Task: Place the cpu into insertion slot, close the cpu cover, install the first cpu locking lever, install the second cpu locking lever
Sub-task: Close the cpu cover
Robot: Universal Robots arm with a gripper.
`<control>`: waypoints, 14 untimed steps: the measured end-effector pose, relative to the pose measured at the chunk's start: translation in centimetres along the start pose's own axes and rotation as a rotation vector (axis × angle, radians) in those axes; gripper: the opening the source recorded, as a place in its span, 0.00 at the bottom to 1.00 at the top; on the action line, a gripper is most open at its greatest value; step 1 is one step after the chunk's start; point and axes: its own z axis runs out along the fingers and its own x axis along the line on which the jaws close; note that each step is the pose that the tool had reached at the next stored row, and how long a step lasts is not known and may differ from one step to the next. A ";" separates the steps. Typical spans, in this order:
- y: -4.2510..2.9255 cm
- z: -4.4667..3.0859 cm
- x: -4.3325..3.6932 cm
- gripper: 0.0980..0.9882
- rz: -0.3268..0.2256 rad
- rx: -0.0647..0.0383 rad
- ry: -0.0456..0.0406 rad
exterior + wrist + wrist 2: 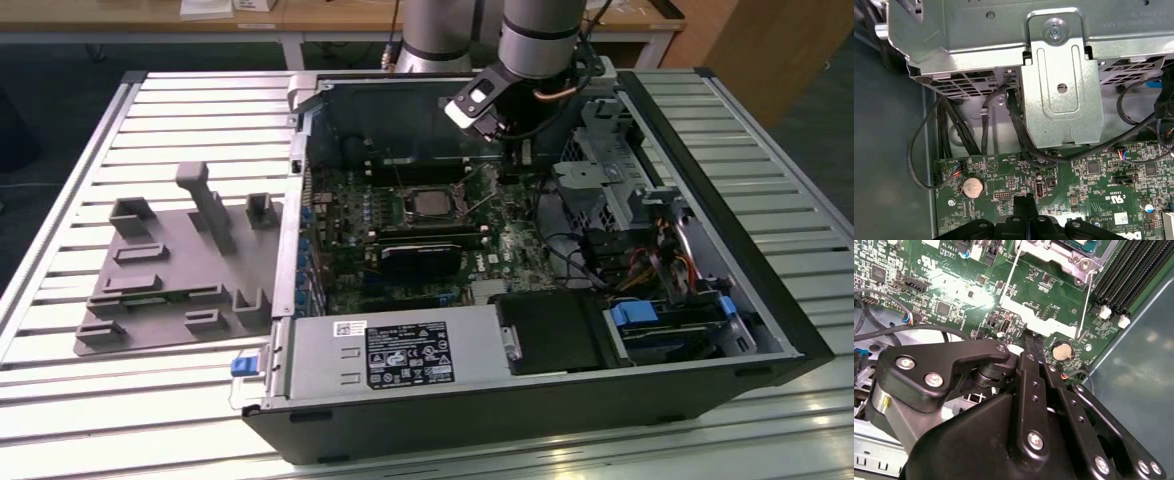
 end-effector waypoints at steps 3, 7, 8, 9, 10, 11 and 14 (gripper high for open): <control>0.01 0.02 0.00 0.00 0.000 0.010 -0.0007; 0.00 0.04 0.00 0.00 0.001 0.038 -0.0041; 0.00 0.04 0.00 0.00 0.001 0.046 -0.0050; 0.00 0.04 0.00 0.00 0.001 0.051 -0.0057; 0.00 0.03 0.00 0.00 0.001 0.053 -0.0059; 0.00 0.04 0.00 0.00 0.001 0.053 -0.0059; 0.00 0.04 0.00 0.00 0.001 0.053 -0.0058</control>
